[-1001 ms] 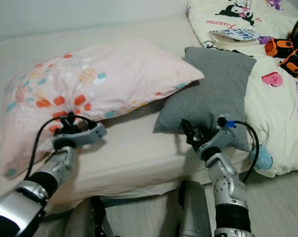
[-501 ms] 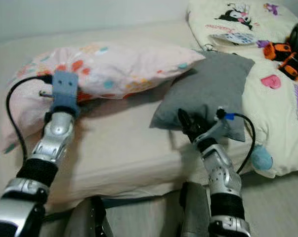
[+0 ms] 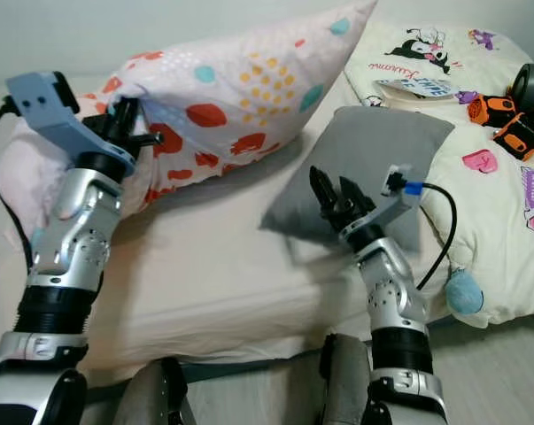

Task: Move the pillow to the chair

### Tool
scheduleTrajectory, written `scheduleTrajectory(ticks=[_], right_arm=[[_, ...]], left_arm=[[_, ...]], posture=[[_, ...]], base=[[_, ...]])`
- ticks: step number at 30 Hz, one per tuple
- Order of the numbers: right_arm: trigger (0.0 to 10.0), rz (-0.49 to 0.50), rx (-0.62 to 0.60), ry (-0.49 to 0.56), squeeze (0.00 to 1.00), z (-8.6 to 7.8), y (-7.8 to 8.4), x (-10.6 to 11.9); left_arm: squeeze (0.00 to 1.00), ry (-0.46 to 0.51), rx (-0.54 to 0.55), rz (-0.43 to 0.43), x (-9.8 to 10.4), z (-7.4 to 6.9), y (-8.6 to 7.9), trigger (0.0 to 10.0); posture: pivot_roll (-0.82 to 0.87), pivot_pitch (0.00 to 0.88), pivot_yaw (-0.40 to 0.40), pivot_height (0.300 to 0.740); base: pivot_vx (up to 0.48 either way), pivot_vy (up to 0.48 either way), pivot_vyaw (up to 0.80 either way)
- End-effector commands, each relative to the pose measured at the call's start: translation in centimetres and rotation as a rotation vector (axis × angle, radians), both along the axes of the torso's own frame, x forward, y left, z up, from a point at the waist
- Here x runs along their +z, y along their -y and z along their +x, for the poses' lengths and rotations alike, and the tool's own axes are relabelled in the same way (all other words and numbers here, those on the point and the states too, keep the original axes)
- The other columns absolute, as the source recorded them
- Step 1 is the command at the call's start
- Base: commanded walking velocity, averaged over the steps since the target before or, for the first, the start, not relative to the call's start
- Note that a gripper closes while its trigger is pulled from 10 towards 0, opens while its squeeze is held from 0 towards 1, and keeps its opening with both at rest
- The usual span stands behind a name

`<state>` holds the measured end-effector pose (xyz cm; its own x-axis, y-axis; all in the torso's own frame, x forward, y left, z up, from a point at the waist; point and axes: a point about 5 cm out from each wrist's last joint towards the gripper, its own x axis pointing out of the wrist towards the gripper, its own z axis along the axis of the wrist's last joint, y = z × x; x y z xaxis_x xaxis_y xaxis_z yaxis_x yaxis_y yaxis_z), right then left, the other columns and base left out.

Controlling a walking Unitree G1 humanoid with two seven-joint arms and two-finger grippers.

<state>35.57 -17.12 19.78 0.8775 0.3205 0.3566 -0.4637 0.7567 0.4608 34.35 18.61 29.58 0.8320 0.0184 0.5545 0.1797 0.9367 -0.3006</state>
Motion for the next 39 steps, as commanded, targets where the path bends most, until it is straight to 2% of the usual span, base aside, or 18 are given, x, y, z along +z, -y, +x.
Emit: scheduleTrajectory(ticks=[1,2,4,6,8,11,17,18,21,24,29,30,34,39], right_arm=[[10.0,0.028,0.012,0.014,0.00,0.0,0.0,0.1],[10.0,0.135,0.034,0.048,0.00,0.0,0.1,1.2],[10.0,0.135,0.034,0.048,0.00,0.0,0.1,1.2],[10.0,0.234,0.056,0.112,0.00,-0.3,0.6,2.8],[10.0,0.242,0.052,0.136,0.00,-0.4,0.9,3.4],[10.0,0.235,0.041,0.156,0.00,-0.4,1.1,3.8],[10.0,0.215,0.023,0.144,0.00,-0.3,1.3,3.4],[10.0,0.208,0.029,0.125,0.00,-0.2,0.8,2.8],[10.0,0.202,0.040,0.111,0.00,-0.2,0.4,2.5],[10.0,0.193,0.051,0.105,0.00,-0.3,0.1,2.4],[10.0,0.176,0.058,0.100,0.00,-0.2,-0.1,2.3],[10.0,0.171,0.062,0.100,0.00,-0.1,-0.2,2.4],[10.0,0.168,0.063,0.101,0.00,-0.1,-0.2,2.4],[10.0,0.146,0.063,0.087,0.00,-0.2,-0.4,2.0]], left_arm=[[0.00,0.115,-0.020,-0.027,2.3,-1.4,-0.8,10.0],[0.00,0.120,-0.023,-0.039,2.6,-1.8,-1.2,10.0],[0.00,0.120,-0.023,-0.039,2.6,-1.8,-1.2,10.0],[0.00,0.140,-0.036,-0.059,3.3,-2.0,-1.5,10.0],[0.00,0.152,-0.048,-0.066,3.7,-2.1,-1.6,10.0],[0.00,0.170,-0.068,-0.077,4.3,-2.3,-1.6,10.0],[0.00,0.176,-0.080,-0.072,4.8,-2.6,-1.4,10.0],[0.00,0.129,-0.087,-0.056,4.2,-2.3,-1.0,10.0],[0.00,0.082,-0.102,-0.040,3.5,-2.1,-0.5,10.0],[0.00,0.069,-0.107,-0.025,3.2,-2.1,0.0,10.0],[0.00,0.060,-0.113,-0.028,2.8,-2.0,0.8,10.0],[0.00,0.031,-0.134,-0.009,2.6,-1.8,1.2,10.0],[0.00,0.017,-0.140,0.008,2.5,-1.7,1.5,10.0],[0.00,0.007,-0.113,0.022,1.8,-1.7,1.7,10.0]], posture=[[-0.03,0.071,0.023,0.533],[-0.03,0.070,0.027,0.543],[-0.03,0.070,0.027,0.543],[-0.03,0.070,0.030,0.553],[-0.03,0.069,0.032,0.558],[-0.03,0.072,0.035,0.568],[-0.02,0.072,0.035,0.583],[-0.01,0.074,0.033,0.593],[-0.01,0.072,0.032,0.608],[-0.01,0.071,0.030,0.623],[-0.01,0.068,0.030,0.643],[-0.01,0.071,0.028,0.653],[-0.01,0.072,0.027,0.668],[-0.01,0.069,0.026,0.688]], base=[[0.000,0.000,0.00],[0.000,0.000,0.00],[0.000,0.000,0.00],[0.000,0.000,0.00],[0.000,0.000,0.00],[0.000,0.000,0.00],[0.000,0.000,0.00],[0.000,0.000,0.00],[-0.137,0.000,0.00],[-0.439,0.000,0.00],[0.000,0.000,0.00],[-0.480,0.000,0.00],[-0.480,0.000,0.00],[0.000,0.000,0.00]])
